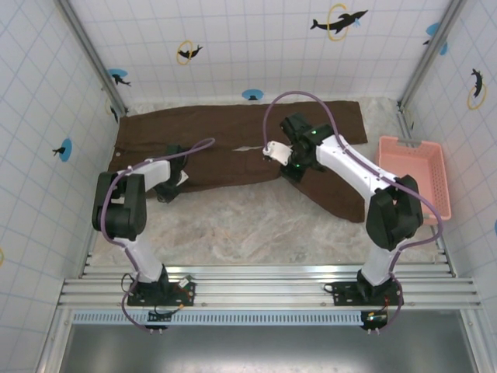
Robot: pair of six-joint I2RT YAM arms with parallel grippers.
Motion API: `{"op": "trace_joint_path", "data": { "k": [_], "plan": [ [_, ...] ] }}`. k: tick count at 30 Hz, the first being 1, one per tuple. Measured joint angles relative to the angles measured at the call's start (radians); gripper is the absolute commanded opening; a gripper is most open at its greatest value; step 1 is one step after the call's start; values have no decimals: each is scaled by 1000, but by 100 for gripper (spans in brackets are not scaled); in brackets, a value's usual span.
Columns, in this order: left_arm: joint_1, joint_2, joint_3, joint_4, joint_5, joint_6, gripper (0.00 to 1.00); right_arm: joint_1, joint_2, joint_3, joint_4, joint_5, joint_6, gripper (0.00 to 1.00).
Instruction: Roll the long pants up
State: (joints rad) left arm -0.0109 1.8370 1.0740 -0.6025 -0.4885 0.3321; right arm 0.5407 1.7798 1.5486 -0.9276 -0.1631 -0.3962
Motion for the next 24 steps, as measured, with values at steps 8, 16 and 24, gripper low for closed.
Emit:
{"op": "trace_joint_path", "data": {
  "k": [8,16,24],
  "plan": [
    [-3,-69,11,-67,-86,-38,0,0,-37,-111,45,1,10,0],
    [-14,-427,-161,-156,-122,-98,0,74,-180,-335,86,0,34,0],
    [-14,-687,-234,-296,-123,-122,0,148,-266,-386,48,6,61,0]
  ]
}}
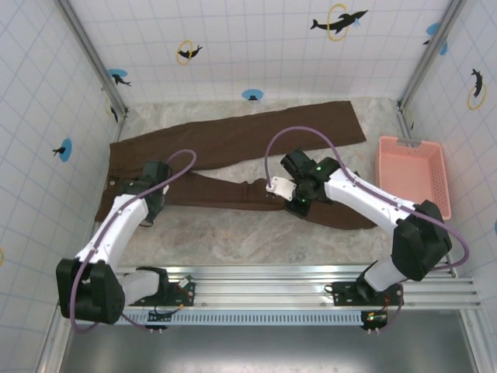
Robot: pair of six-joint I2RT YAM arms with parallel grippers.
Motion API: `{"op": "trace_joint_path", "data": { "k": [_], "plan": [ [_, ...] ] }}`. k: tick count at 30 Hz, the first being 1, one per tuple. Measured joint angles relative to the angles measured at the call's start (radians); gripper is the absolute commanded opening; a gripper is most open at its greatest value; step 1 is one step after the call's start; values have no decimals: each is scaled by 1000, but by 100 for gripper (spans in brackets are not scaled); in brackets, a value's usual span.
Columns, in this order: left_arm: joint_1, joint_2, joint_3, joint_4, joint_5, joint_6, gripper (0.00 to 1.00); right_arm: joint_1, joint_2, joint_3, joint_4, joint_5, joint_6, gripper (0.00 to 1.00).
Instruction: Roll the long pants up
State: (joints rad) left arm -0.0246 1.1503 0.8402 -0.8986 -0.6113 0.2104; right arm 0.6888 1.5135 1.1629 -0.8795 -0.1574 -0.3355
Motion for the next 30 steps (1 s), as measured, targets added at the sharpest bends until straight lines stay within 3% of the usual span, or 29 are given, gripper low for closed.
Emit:
{"op": "trace_joint_path", "data": {
  "k": [5,9,19,23,30],
  "plan": [
    [-2,-48,27,-58,-13,18,0,19,-7,46,-52,48,-3,0],
    [-2,7,133,-59,-41,89,0,-24,87,275,-131,127,-11,0],
    [-2,305,528,86,-45,348,1,-190,593,977,-258,227,6,0],
    [2,417,632,120,-9,438,1,-233,698,1146,-280,233,10,0],
    [78,677,892,121,45,474,0,-247,834,1402,-283,246,-6,0]
  ]
}}
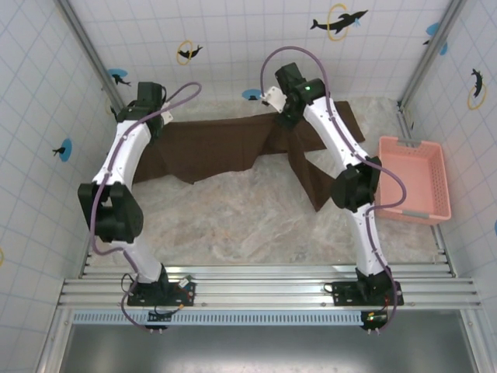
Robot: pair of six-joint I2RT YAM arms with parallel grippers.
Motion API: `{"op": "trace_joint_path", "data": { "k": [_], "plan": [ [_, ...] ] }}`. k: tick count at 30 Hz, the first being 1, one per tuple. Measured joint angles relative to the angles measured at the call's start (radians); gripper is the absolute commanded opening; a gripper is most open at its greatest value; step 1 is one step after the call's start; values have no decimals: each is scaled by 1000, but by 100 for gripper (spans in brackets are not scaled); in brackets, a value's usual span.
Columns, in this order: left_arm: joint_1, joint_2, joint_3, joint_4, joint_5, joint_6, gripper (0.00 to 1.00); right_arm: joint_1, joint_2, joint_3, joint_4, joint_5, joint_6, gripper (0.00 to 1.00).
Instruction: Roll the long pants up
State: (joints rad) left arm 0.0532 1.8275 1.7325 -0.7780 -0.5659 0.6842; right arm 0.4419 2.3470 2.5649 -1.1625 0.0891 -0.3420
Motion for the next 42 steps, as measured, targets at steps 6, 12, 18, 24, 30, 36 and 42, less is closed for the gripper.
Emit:
{"op": "trace_joint_path", "data": {
  "k": [6,12,18,24,30,36,42],
  "plan": [
    [43,171,126,-9,39,-10,0,24,68,40,72,50,-23,1],
    [61,291,232,-10,56,-29,0,33,156,86,138,95,-29,3],
    [82,385,321,-8,64,-30,1,44,212,105,211,119,-29,6],
    [104,492,394,45,33,-29,16,69,244,114,264,134,-28,8],
    [119,673,514,129,-20,-29,11,74,285,116,277,156,-24,5],
    [118,723,524,234,-42,3,55,71,314,116,280,188,-21,51],
    [92,698,484,293,-89,-21,97,64,322,149,282,256,9,88]
  ]
}}
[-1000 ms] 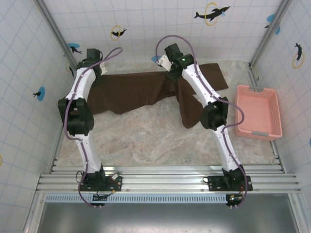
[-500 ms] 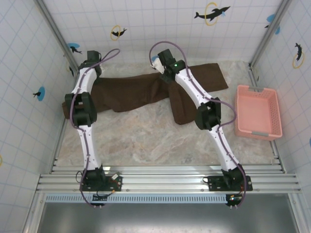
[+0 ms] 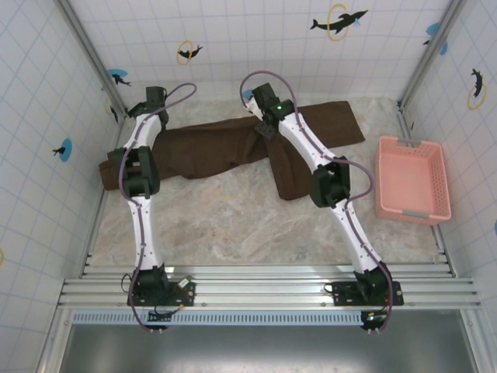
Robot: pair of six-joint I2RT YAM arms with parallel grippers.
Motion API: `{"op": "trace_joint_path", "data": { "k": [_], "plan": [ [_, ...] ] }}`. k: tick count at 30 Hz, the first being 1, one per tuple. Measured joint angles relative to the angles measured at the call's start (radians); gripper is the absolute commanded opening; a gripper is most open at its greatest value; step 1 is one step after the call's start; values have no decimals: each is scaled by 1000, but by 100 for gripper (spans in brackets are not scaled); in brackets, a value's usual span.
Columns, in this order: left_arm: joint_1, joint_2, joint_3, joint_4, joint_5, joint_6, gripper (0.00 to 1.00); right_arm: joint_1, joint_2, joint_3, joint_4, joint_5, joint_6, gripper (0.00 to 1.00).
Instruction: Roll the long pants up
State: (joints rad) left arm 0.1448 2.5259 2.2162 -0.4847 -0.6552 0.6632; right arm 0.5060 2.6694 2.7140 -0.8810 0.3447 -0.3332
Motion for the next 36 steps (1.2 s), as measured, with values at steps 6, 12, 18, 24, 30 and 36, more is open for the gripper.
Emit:
{"op": "trace_joint_path", "data": {
  "k": [6,12,18,24,30,36],
  "plan": [
    [-100,-209,-205,-18,-30,-96,98,-51,-117,-122,-63,-21,89,88],
    [-203,-440,-344,-87,-11,-334,98,-89,-415,-475,-132,-89,181,86],
    [-309,-428,-400,-195,67,-543,98,-58,-537,-663,-165,-183,226,83],
    [-373,-294,-365,-309,164,-732,98,-8,-586,-888,-150,-283,256,77],
    [-369,-229,-286,-378,236,-851,98,85,-683,-1157,-104,-342,273,73],
    [-368,-227,-245,-399,263,-907,98,117,-726,-1270,-57,-348,264,70]
  ]
}}
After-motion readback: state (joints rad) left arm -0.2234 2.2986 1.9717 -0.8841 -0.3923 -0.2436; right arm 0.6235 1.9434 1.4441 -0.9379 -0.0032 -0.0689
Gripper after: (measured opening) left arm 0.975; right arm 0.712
